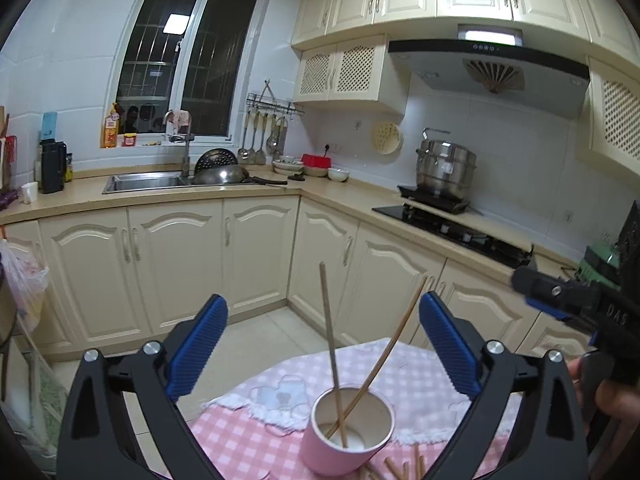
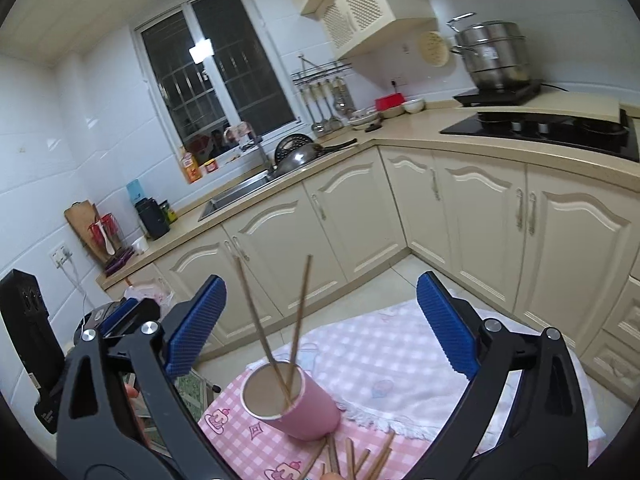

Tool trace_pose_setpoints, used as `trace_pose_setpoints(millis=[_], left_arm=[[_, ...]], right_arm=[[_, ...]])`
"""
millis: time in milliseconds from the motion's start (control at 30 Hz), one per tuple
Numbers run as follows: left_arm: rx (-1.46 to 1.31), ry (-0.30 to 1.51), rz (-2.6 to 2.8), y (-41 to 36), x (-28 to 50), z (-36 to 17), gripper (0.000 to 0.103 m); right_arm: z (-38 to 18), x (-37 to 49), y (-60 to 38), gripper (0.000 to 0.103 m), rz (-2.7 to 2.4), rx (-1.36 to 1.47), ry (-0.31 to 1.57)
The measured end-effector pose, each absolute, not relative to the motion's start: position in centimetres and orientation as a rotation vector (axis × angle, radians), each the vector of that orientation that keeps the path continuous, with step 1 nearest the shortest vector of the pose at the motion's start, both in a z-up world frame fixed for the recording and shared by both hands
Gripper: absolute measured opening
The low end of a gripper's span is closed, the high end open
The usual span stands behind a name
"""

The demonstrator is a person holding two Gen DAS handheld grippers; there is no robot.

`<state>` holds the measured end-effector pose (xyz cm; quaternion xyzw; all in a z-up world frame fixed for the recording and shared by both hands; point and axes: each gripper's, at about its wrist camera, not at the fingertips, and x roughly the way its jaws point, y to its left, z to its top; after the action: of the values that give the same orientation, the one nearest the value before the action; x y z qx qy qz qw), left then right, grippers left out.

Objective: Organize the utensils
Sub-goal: 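Open both grippers to drop the chopsticks into the pink cup, then lower the left gripper and close on a chopstick while the right gripper grasps another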

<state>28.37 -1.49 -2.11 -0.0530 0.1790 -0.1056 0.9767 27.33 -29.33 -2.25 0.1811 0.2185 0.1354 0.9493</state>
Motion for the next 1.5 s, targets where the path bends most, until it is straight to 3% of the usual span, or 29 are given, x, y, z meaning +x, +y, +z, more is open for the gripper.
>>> trace_pose_setpoints(millis=[567, 1500], left_arm=[[-0.072, 0.463, -0.188, -0.2, 25.4, -4.6, 0.095], [0.136, 0.786, -0.268, -4.2, 24.5, -15.6, 0.095]], right_arm=[[-5.7, 25.1, -30.9, 0.094, 0.230, 0.341, 0.609], [-14.5, 22.6, -29.1, 0.094, 0.256, 0.238, 0.900]])
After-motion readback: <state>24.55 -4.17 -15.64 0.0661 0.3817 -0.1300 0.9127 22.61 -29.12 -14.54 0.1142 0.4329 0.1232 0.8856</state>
